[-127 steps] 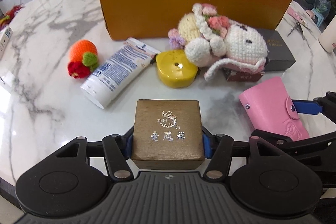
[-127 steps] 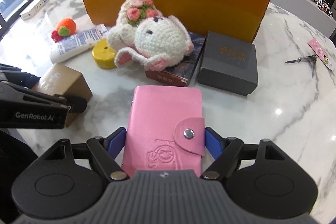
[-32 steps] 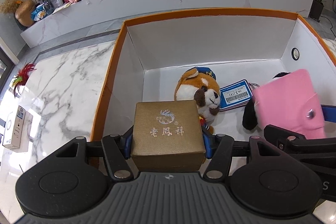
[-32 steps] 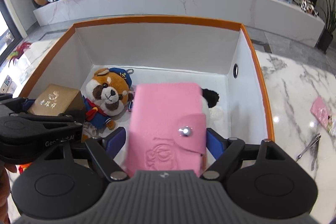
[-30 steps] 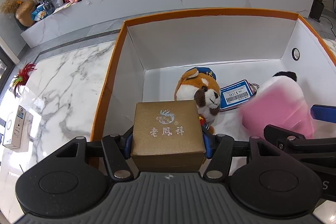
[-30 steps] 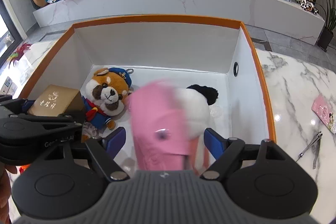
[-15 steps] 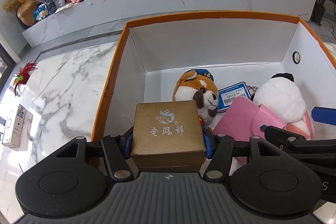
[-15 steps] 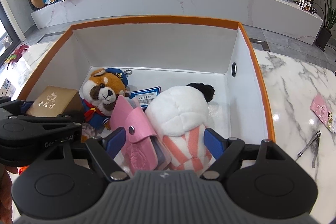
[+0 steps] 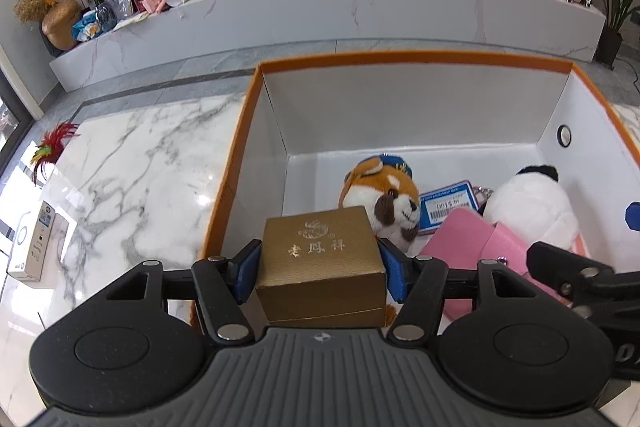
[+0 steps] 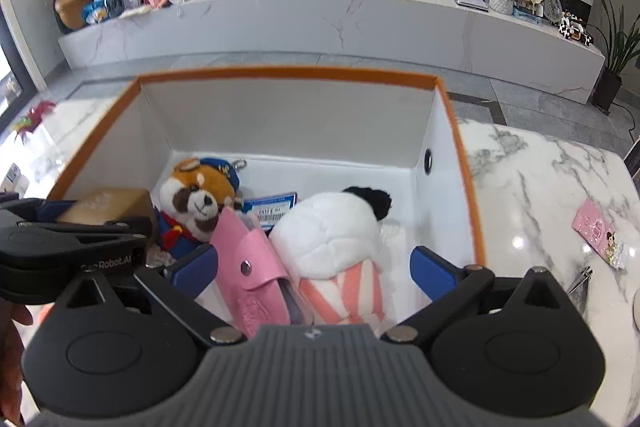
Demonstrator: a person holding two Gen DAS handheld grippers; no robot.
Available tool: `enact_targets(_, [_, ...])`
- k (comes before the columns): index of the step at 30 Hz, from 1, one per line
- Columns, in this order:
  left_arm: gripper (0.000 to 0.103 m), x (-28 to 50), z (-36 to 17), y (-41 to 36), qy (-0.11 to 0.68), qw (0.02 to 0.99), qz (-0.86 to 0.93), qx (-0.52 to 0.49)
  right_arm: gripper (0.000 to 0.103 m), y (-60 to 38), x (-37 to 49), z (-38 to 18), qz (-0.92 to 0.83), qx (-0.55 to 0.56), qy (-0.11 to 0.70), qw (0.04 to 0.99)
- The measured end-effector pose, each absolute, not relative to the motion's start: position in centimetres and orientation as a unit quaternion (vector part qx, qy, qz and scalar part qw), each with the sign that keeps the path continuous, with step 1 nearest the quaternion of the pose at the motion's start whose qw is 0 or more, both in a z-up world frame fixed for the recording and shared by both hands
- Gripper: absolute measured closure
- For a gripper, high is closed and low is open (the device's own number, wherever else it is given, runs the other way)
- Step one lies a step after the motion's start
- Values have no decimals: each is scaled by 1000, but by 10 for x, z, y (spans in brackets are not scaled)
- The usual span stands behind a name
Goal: Organize objects
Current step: 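Open the left tool to drop the gold box and withdraw both tools, then grasp the orange crochet fruit with the left tool while the right tool grasps the crochet bunny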
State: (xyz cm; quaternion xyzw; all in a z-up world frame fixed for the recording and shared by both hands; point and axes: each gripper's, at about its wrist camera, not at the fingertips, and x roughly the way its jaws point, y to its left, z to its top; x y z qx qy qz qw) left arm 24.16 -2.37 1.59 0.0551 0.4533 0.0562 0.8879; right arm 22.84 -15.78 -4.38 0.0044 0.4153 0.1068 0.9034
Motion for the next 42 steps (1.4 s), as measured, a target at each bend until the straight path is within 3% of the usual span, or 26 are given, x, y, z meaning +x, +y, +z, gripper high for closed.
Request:
enact_targets(26, [32, 225, 40, -15, 423, 904, 42, 37, 1, -153, 214, -35, 123, -17, 411, 903])
enact_targets(42, [32, 152, 56, 30, 420, 907, 23, 31, 1, -154, 139, -2, 141, -56, 382, 912])
